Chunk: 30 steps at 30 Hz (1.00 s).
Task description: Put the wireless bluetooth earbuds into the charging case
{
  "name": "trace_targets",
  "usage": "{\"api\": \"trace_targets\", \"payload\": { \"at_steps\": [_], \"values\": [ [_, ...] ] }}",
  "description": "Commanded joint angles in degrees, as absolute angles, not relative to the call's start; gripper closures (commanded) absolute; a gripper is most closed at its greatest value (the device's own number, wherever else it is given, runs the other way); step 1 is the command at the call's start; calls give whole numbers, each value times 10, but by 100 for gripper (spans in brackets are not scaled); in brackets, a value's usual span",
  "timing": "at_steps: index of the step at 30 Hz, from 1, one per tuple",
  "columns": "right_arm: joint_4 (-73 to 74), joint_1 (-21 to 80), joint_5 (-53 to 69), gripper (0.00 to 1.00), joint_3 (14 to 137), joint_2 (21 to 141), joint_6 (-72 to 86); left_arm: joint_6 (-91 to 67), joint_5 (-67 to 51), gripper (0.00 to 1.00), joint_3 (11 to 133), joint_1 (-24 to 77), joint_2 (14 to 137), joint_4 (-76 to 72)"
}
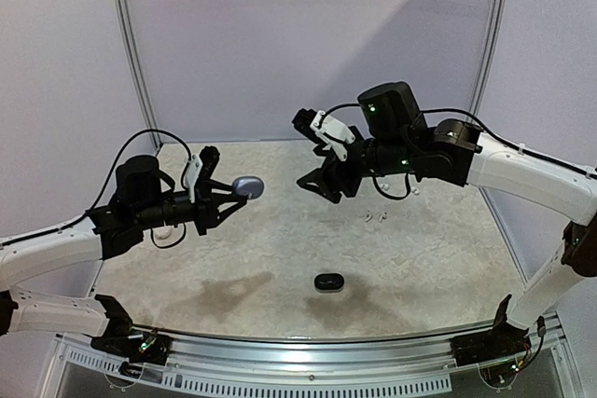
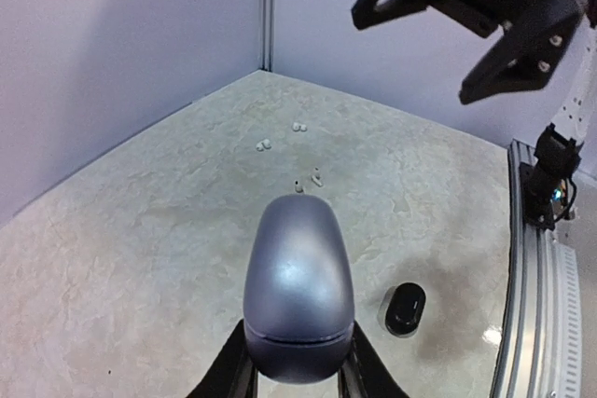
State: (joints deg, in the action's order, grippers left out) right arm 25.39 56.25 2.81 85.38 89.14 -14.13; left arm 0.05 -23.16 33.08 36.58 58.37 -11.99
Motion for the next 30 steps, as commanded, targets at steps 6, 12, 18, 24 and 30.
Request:
{"api": "trace_targets", "payload": {
  "at_steps": [6, 12, 18, 24, 30],
  "values": [
    [79, 536, 320, 1, 757, 870, -137, -102, -357, 100, 367, 362, 623, -146],
    [111, 537, 373, 15, 839, 949, -114, -72, -415, 100, 371, 388, 630, -175],
    [119, 538, 402, 29, 862, 992, -105, -58, -414, 100, 364, 396, 626, -187],
    [134, 540, 422, 64, 882, 1013, -101, -56, -409, 100, 355, 398, 619, -197],
    [156, 541, 421, 100, 888, 1014, -105, -52, -401, 100, 348, 399, 612, -198]
  ]
}}
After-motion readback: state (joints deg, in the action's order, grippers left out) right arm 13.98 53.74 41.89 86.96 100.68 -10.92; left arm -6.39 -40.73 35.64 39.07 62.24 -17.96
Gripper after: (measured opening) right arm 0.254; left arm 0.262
